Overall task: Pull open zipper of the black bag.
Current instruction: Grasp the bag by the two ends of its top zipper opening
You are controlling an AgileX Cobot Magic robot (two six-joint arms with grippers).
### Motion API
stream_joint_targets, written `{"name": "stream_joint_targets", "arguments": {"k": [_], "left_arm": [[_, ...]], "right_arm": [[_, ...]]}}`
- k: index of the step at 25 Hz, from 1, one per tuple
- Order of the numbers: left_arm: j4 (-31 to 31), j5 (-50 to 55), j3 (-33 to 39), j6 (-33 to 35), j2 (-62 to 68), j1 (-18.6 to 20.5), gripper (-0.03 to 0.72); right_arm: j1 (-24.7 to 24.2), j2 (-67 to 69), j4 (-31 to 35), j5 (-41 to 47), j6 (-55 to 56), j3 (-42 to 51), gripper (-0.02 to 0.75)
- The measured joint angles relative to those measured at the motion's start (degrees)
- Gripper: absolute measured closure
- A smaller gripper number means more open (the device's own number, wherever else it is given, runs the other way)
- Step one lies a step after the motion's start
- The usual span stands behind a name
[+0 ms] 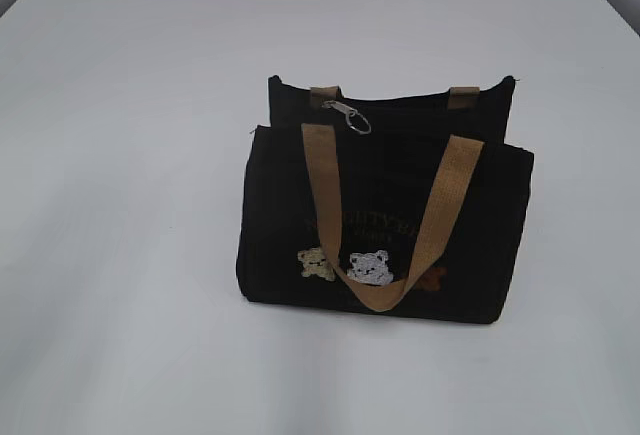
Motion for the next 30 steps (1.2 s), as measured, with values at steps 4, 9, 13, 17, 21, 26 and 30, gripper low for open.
{"name": "stream_joint_targets", "arguments": {"k": [4, 9, 13, 17, 21, 26, 30], "left_arm": [[-22.5, -1.4, 0.0, 33.9, 22.1, -0.3, 0.265], [-33.0, 2.2, -2.3, 56.1, 39.6, -5.1, 0.258], [-37.4, 2.5, -5.2, 63.2, 47.5, -9.7, 0.250], [-40.7, 2.7, -8.9, 66.0, 52.9, -12.0, 0.235], [-41.4, 3.3, -12.8, 66.5, 57.8, -13.8, 0.232], [-41.7, 3.9, -16.6, 66.6, 63.8, -16.4, 0.232], [-42.9, 4.2, -19.2, 66.6, 68.0, -18.1, 0.273]], "right_arm": [[0.0, 0.0, 0.0, 0.0, 0.0, 0.0, 0.474], [0.0, 0.0, 0.0, 0.0, 0.0, 0.0, 0.474], [0.0, 0.0, 0.0, 0.0, 0.0, 0.0, 0.474], [0.0, 0.0, 0.1, 0.0, 0.0, 0.0, 0.474], [0.0, 0.0, 2.8, 0.0, -0.1, 0.0, 0.474], [0.0, 1.6, 10.1, 0.0, -7.1, -0.1, 0.474], [0.0, 11.2, 25.8, -6.5, -22.9, -1.2, 0.474]]}}
